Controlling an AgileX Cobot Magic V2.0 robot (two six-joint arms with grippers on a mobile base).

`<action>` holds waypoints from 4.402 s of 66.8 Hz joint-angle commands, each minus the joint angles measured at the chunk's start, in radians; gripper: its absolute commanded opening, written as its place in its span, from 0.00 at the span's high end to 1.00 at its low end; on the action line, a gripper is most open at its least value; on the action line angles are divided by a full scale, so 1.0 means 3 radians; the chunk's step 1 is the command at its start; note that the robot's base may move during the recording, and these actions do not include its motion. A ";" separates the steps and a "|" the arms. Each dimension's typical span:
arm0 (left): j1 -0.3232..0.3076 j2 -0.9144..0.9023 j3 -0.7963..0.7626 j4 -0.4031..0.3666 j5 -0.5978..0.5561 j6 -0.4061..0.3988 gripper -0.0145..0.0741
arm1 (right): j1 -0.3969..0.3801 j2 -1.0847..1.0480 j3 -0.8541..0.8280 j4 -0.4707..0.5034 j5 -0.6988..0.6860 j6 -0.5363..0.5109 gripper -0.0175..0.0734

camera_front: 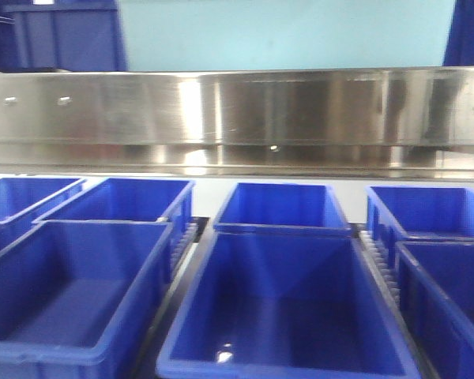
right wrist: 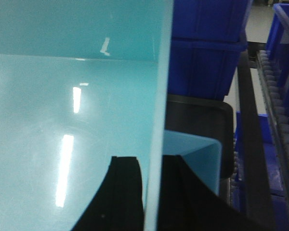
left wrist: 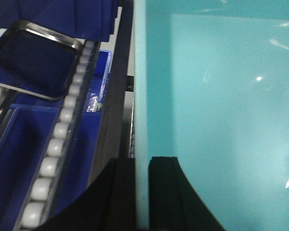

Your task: Move two blue bins to right shelf middle

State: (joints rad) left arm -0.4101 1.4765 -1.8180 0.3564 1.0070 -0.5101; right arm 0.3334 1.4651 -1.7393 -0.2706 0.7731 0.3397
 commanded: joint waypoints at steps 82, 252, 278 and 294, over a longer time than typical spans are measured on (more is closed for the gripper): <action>0.0019 -0.0037 -0.0027 0.0192 -0.0027 0.0003 0.96 | -0.0032 -0.0072 -0.0049 -0.0179 -0.0087 -0.0058 0.99; 0.0028 -0.0354 0.1940 0.0182 -0.1776 -0.0322 0.95 | -0.0032 -0.0213 0.1568 -0.0241 -0.1311 0.0589 0.98; 0.0028 -0.0359 0.1797 0.0189 -0.1560 -0.0322 0.44 | -0.0032 -0.0228 0.1274 -0.0241 -0.0737 0.0589 0.41; 0.0028 -0.0231 0.1116 0.0031 -0.0184 -0.0315 0.47 | -0.0032 -0.0156 0.0642 0.0021 0.0591 0.0527 0.41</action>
State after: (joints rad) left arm -0.4025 1.3907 -1.4077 0.3900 0.7904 -0.6061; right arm 0.3235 1.4138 -1.4777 -0.2974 0.7935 0.5209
